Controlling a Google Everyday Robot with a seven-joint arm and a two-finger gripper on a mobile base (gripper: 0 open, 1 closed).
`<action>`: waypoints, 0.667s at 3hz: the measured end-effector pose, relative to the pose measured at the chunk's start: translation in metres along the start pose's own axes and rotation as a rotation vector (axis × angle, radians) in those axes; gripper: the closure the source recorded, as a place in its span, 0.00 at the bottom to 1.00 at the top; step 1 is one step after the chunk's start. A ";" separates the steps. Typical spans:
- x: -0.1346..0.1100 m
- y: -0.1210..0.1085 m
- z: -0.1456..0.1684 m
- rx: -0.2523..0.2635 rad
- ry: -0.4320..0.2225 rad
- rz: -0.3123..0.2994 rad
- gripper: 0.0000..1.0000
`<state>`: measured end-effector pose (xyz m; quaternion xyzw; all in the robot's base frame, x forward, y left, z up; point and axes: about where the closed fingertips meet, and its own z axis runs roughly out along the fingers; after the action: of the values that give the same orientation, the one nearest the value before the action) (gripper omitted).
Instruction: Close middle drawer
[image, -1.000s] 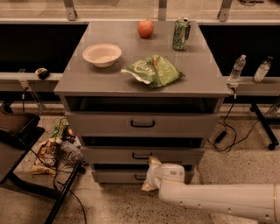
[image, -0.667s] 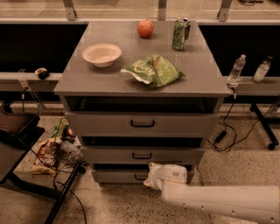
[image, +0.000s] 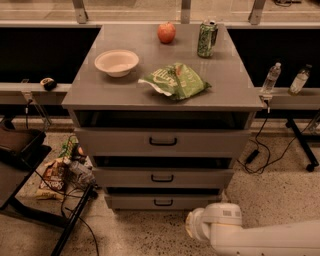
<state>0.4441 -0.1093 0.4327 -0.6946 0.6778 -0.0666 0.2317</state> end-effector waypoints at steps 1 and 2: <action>0.016 0.046 -0.036 -0.123 0.028 -0.182 1.00; 0.055 0.073 -0.084 -0.205 0.124 -0.304 1.00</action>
Offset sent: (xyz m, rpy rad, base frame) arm -0.0762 -0.2007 0.2233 -0.4053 0.4507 -0.1431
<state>0.3475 -0.1802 0.4643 -0.8035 0.5814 -0.0738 0.1047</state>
